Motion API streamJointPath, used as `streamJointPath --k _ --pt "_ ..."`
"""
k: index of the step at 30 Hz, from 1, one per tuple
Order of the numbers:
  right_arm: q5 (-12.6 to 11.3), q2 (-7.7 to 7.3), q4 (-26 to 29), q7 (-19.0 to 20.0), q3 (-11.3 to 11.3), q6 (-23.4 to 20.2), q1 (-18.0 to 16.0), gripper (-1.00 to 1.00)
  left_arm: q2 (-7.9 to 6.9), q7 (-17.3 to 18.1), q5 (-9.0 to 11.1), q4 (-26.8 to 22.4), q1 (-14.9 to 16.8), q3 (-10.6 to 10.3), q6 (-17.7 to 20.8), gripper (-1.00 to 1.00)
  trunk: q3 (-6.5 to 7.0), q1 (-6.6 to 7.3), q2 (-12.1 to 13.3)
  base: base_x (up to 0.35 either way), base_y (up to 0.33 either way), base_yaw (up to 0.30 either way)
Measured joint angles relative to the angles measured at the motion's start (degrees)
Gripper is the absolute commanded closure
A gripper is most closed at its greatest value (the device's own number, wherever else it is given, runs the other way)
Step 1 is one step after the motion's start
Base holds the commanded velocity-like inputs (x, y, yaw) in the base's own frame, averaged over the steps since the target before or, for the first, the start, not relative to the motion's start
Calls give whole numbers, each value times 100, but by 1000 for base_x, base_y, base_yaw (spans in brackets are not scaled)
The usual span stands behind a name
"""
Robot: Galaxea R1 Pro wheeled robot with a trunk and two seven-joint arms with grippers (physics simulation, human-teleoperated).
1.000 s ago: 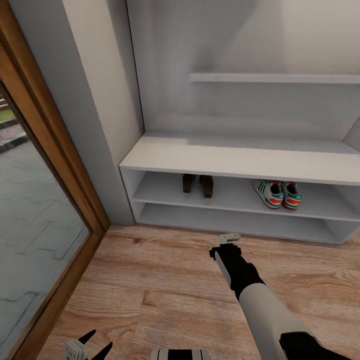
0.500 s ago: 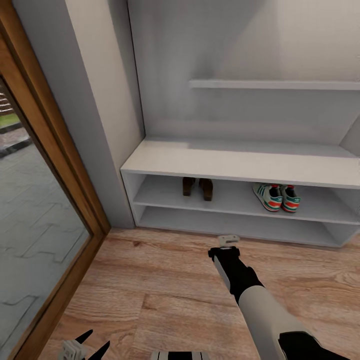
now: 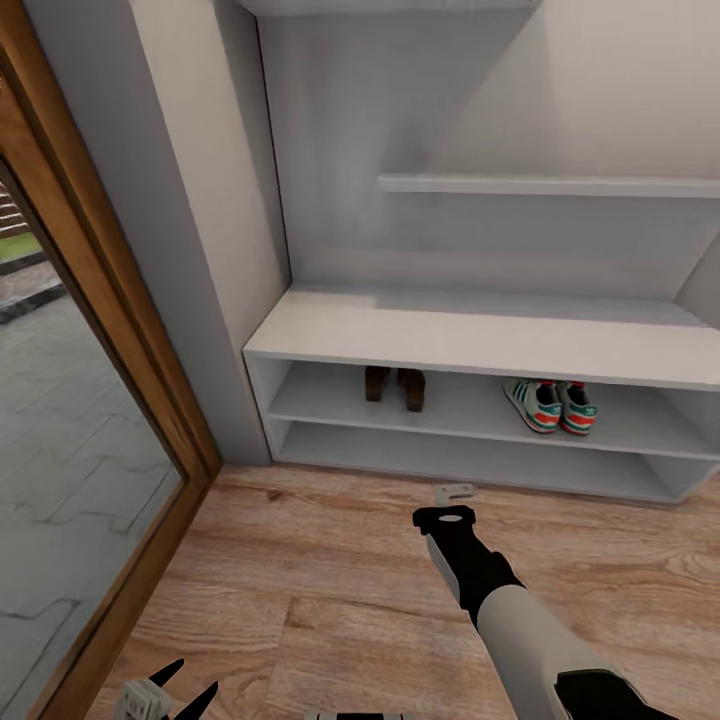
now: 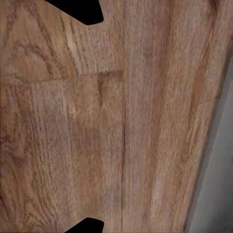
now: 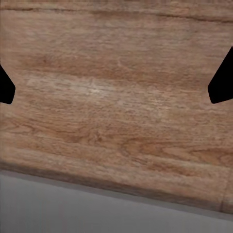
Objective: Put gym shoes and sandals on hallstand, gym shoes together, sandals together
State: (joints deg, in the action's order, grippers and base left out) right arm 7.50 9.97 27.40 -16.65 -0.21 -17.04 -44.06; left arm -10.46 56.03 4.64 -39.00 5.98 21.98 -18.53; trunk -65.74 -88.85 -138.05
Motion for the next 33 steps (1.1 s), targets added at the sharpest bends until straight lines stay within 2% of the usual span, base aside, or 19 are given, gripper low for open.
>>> streamJointPath --k 6,10,14,15,22,24,30,33 --pt "9 0 -339 -5 -2 101 3 -100 0 -8 -6 3 -2 0 3 -100 108 132 241 0 0 0" --pt "31 0 -722 -8 -3 477 13 -100 0 -16 -8 6 -3 7 6 -100 179 220 401 0 0 0" --pt "53 0 -1213 4 -2 1198 70 -100 0 -28 -8 19 -2 13 10 -100 251 307 561 0 0 0" --pt "67 0 -1466 12 -1 1574 96 -100 0 -35 -8 25 -1 14 10 -100 269 329 602 0 0 0" --pt "77 -3 -2353 36 5 2929 167 -100 0 -189 -11 63 -1 17 1 -100 395 483 882 0 0 0" --pt "73 -121 -2467 39 -4 3209 280 -100 0 -262 -14 70 0 17 2 -100 430 527 963 0 0 0" --pt "65 -451 -2560 45 2 3642 633 -100 0 -530 -32 81 -4 10 -7 -100 538 659 1203 0 0 0" --pt "56 -643 -2578 64 -6 4043 931 -100 0 -753 -48 85 -5 2 -14 -100 592 725 1324 0 0 0"
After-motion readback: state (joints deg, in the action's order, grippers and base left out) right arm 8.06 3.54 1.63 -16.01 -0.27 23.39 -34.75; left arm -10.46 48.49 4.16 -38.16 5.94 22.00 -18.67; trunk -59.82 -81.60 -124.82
